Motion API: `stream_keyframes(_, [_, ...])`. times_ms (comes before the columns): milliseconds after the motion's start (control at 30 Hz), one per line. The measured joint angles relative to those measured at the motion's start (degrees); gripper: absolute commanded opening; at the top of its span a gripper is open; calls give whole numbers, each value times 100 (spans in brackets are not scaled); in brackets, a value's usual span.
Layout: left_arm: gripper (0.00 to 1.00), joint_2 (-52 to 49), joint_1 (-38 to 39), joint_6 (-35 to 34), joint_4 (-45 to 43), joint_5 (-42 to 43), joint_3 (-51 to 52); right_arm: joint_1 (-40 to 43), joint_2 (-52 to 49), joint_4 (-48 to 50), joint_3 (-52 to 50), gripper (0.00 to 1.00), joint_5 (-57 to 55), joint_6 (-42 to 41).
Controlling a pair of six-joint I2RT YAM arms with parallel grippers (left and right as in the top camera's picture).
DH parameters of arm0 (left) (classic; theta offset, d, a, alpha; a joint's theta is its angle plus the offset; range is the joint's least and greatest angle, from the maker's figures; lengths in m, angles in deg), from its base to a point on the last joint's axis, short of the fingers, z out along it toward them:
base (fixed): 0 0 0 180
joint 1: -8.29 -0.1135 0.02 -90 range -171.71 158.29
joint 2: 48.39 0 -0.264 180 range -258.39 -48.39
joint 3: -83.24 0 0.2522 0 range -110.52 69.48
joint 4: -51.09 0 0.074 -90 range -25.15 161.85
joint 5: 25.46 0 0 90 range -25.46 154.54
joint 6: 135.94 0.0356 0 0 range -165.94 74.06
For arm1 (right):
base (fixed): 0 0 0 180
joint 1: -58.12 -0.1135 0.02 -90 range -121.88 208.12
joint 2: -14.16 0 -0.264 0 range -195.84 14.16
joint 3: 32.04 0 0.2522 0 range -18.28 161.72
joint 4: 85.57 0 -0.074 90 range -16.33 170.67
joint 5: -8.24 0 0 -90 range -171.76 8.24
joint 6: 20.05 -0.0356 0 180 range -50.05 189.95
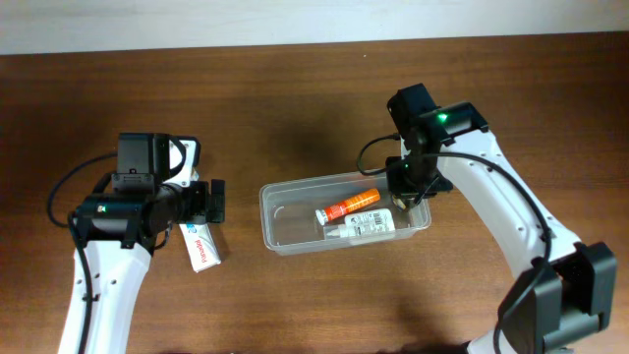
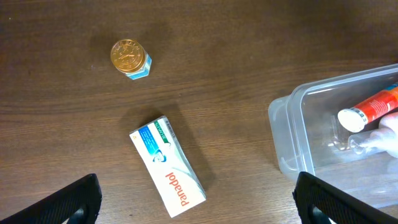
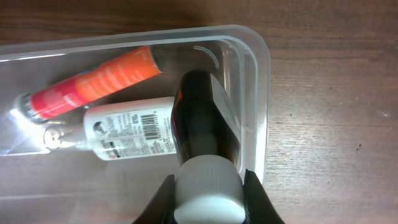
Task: Pack container
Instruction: 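Place the dark bottle upright in the container's right end, then grasp the white Panadol box with the left gripper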
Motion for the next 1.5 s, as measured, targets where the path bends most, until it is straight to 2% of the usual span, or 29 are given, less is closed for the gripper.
stream_keyframes(200, [99, 0, 0, 0, 11, 0, 0, 0, -310, 2, 0, 24, -13, -127])
stream_keyframes(533, [99, 0, 0, 0, 13, 0, 0, 0, -282, -181, 59, 43, -24, 0])
stream_keyframes(600, [99, 0, 0, 0, 15, 0, 0, 2, -85, -352, 293, 53, -50, 59])
stream_keyframes(667, [99, 0, 0, 0, 15, 0, 0, 28, 420, -393, 699, 87, -166, 79])
stream_keyframes(767, [99, 0, 0, -50, 13, -11, 0, 302, 1202, -350, 984, 98, -245, 81])
stream_keyframes(833, [99, -4, 0, -313, 33, -166, 0, 748, 1596, -417, 1054, 99, -289, 142])
stream_keyframes(867, [99, -24, -22, -658, 101, -382, 0, 1187, 1784, -546, 1080, 99, -343, 203])
stream_keyframes(1100, [99, -680, -481, -1790, 120, -675, 92, 2444, 1497, -973, 855, 99, -68, 772])
stream_keyframes(1267, [99, -1829, -697, -2144, 13, -678, 361, 2723, 1388, -837, 468, 99, 105, 901])
stream_keyframes(1500, [99, -3228, -699, -2216, -140, -560, 417, 2726, 1388, -811, 396, 100, 151, 944])
